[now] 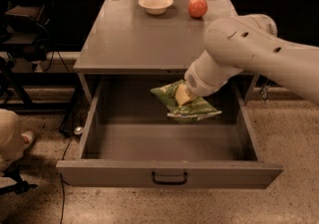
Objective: Place green jalapeno chip bag into top drawer
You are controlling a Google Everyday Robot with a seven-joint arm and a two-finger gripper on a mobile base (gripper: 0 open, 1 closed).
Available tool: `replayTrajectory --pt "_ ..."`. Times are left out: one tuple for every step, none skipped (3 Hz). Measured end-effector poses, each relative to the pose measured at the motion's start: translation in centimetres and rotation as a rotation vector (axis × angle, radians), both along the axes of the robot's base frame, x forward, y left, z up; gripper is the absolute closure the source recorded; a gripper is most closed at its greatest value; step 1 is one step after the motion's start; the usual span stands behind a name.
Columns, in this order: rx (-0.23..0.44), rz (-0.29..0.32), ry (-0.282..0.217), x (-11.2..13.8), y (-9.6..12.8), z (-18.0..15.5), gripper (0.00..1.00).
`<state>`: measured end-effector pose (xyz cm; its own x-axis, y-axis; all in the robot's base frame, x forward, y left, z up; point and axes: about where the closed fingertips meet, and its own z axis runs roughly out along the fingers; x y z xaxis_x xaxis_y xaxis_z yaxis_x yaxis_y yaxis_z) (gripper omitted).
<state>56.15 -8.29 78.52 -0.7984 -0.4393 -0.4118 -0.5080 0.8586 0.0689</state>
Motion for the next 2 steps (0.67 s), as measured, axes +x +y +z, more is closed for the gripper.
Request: replayTrajectory --pt "0.034 -0.001 -0.009 0.9 1.7 -3.0 1.0" --pt "0.074 -0.013 -0.027 2.2 3.4 -6.1 1.0"
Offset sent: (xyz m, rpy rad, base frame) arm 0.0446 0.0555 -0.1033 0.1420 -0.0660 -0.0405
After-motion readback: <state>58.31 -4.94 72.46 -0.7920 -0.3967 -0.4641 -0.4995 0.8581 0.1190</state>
